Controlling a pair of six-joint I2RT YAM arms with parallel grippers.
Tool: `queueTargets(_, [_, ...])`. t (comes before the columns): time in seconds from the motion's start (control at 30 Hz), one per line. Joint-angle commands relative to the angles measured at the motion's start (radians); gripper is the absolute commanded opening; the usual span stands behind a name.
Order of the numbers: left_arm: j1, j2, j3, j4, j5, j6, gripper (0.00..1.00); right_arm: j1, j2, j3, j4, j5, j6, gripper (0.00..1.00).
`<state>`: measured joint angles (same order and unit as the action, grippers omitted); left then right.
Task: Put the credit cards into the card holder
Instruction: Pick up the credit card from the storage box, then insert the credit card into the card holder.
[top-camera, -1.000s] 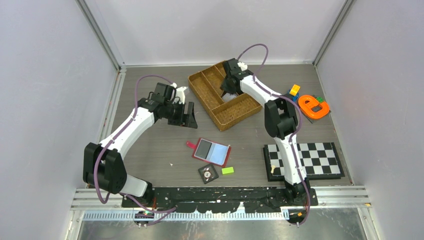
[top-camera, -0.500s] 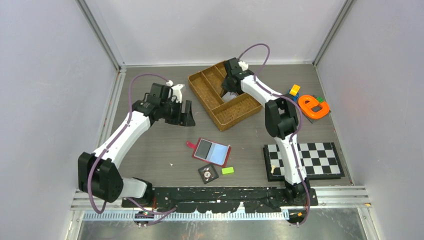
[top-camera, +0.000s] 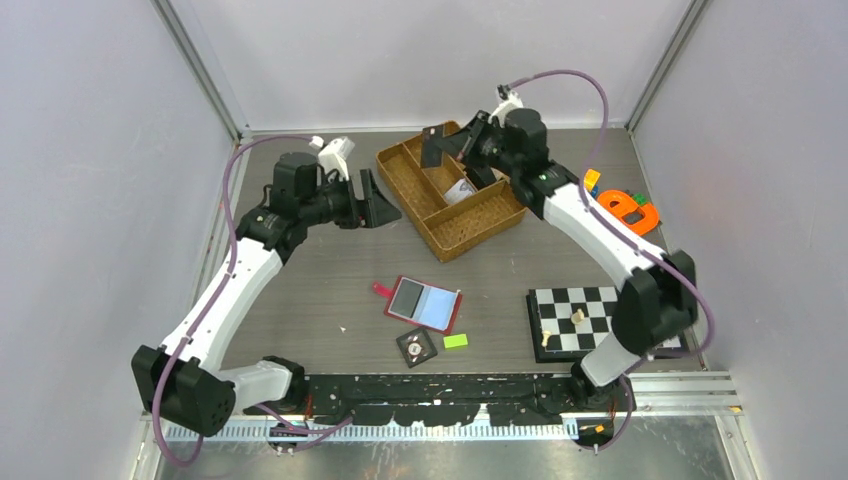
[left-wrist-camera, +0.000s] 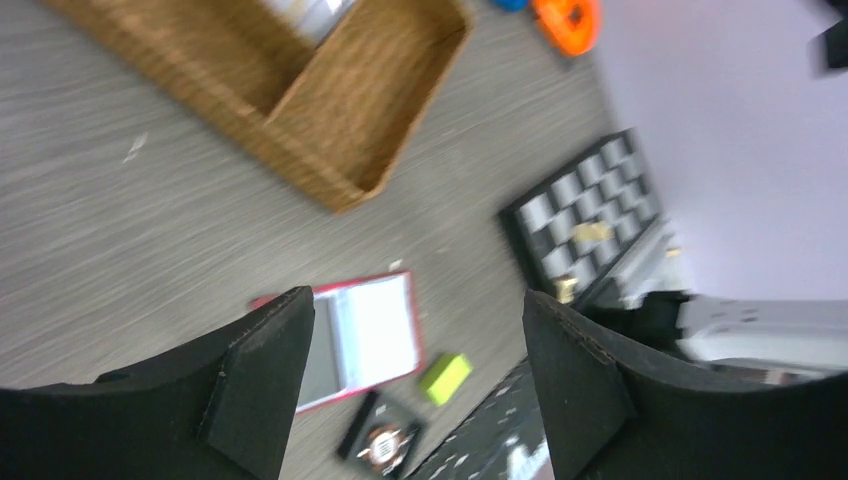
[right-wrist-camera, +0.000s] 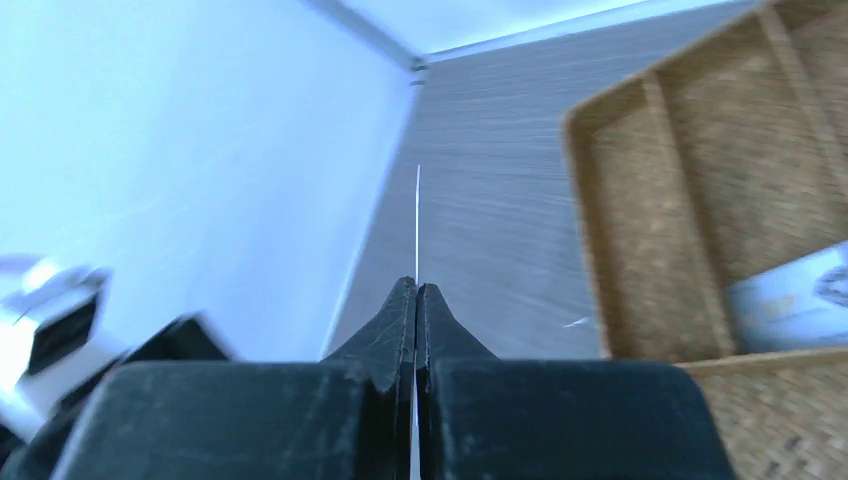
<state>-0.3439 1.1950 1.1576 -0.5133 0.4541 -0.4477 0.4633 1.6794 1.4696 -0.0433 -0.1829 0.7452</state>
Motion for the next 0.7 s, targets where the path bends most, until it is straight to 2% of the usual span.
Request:
queueTargets(0.0, [0.002, -0.023, 0.013, 0.266, 0.197, -0.224, 0.78, 0.012, -0.179, -0.2, 0.366, -0.251, 0.052, 0.01])
queueTargets(0.2, [0.002, -0.043, -0.026, 0.517, 0.287, -0.401, 0.75, 0.041, -0.324, -0.368, 0.571, -0.392, 0.155, 0.01])
queueTargets(0.33, [0.002, -0.041, -0.05, 0.661, 0.323, -0.519, 0.57, 0.068, -0.372, -0.422, 0.622, -0.429, 0.197, 0.0])
queueTargets(0.43, [0.001, -0.051, -0.061, 0.684, 0.311, -0.541, 0.47, 0.087, -0.398, -0.46, 0.684, -0.432, 0.241, 0.0])
queueTargets(0.57, [0.002, -0.058, -0.081, 0.708, 0.305, -0.563, 0.32, 0.1, -0.414, -0.485, 0.687, -0.425, 0.248, 0.0])
queueTargets(0.67, [0.002, -0.053, -0.099, 0.744, 0.321, -0.593, 0.1, 0.101, -0.425, -0.492, 0.656, -0.415, 0.234, 0.01])
